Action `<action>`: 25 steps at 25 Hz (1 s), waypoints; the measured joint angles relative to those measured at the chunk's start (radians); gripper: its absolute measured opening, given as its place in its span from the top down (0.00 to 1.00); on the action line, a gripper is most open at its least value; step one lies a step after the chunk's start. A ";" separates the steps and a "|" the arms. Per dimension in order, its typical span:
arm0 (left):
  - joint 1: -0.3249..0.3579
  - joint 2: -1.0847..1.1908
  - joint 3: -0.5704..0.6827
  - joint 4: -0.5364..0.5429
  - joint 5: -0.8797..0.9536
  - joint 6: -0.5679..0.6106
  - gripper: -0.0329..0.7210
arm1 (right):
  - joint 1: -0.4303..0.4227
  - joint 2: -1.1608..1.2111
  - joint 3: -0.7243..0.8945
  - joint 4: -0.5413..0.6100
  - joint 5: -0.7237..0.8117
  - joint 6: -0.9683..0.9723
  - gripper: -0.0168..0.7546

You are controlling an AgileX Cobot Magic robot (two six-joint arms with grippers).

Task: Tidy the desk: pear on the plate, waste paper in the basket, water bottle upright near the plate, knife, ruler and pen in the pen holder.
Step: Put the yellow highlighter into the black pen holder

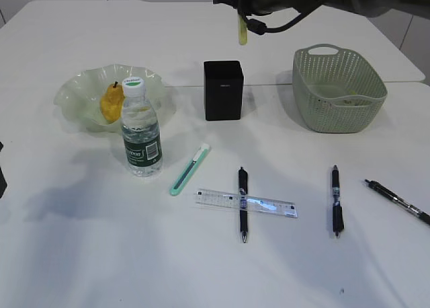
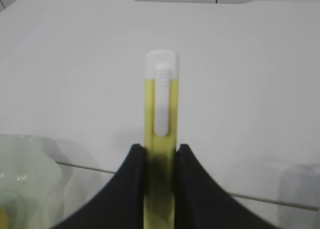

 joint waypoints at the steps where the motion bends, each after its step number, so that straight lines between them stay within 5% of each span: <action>1: 0.000 0.000 0.000 0.000 0.000 0.000 0.17 | -0.004 0.009 0.000 0.019 -0.016 0.005 0.85; 25: 0.000 0.000 0.000 0.000 -0.013 0.000 0.17 | -0.006 0.153 0.002 0.093 -0.162 0.008 0.85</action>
